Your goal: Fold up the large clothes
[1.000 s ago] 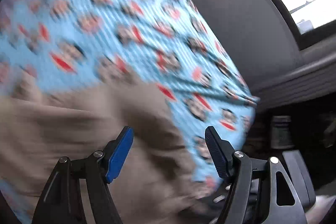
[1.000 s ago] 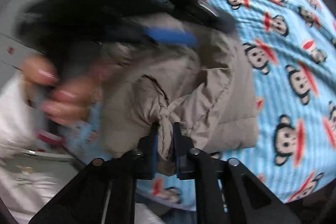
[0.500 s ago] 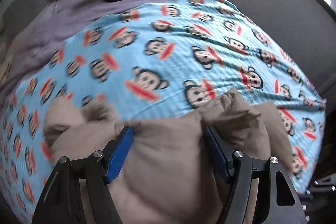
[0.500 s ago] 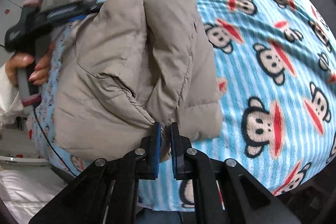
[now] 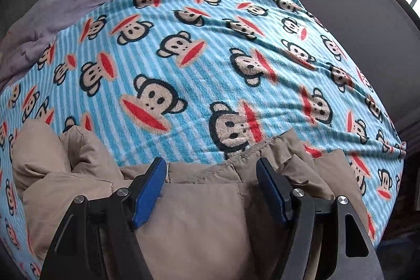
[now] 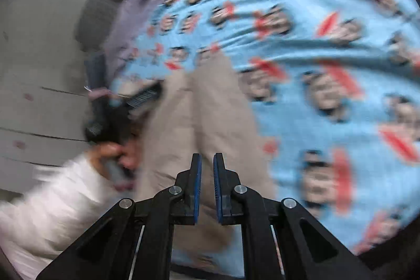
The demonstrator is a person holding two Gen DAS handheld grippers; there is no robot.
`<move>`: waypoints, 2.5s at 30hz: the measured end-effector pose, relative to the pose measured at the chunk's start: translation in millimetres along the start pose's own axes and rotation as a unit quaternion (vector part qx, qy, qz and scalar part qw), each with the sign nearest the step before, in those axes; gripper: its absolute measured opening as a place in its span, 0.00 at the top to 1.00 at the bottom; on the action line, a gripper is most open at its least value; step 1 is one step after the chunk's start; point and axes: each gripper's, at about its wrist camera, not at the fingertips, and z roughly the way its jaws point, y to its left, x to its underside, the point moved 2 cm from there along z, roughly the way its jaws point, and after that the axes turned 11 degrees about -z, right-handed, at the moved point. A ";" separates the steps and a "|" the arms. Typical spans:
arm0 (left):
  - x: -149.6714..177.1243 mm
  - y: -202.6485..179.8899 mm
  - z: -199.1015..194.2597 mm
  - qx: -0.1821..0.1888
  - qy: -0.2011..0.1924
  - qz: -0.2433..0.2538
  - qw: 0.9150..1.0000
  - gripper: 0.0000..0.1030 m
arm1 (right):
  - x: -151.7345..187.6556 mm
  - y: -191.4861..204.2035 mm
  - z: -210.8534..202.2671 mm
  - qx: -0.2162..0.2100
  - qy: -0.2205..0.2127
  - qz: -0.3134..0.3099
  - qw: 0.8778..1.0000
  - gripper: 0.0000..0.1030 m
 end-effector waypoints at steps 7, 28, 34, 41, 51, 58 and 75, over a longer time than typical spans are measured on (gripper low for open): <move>-3.2 2.6 -7.6 -0.008 0.000 -0.001 1.000 0.31 | -12.1 1.0 88.3 -0.092 0.093 0.046 0.990 0.78; 33.5 31.9 -38.0 -0.075 -0.037 0.012 0.996 0.28 | -25.8 -45.6 62.6 0.070 0.054 0.002 0.996 1.00; 33.1 34.0 -39.8 -0.072 -0.033 0.006 0.997 0.28 | -25.8 -41.2 25.6 0.054 0.032 0.005 0.998 0.51; 34.0 39.0 -45.8 -0.075 -0.035 -0.001 0.997 0.28 | -29.0 -22.3 13.9 0.059 0.039 -0.041 0.997 0.07; 36.2 42.4 -67.0 -0.093 -0.021 -0.022 0.995 0.28 | -22.5 -8.3 52.7 0.145 0.104 -0.098 0.979 0.00; 49.8 65.9 -115.0 -0.070 -0.038 -0.059 0.995 0.00 | -19.9 -7.3 41.8 0.126 0.096 -0.095 0.983 0.00; 128.8 169.7 -65.0 0.223 0.157 -0.281 0.920 0.00 | -38.8 -40.8 63.2 0.034 0.134 -0.051 0.989 0.00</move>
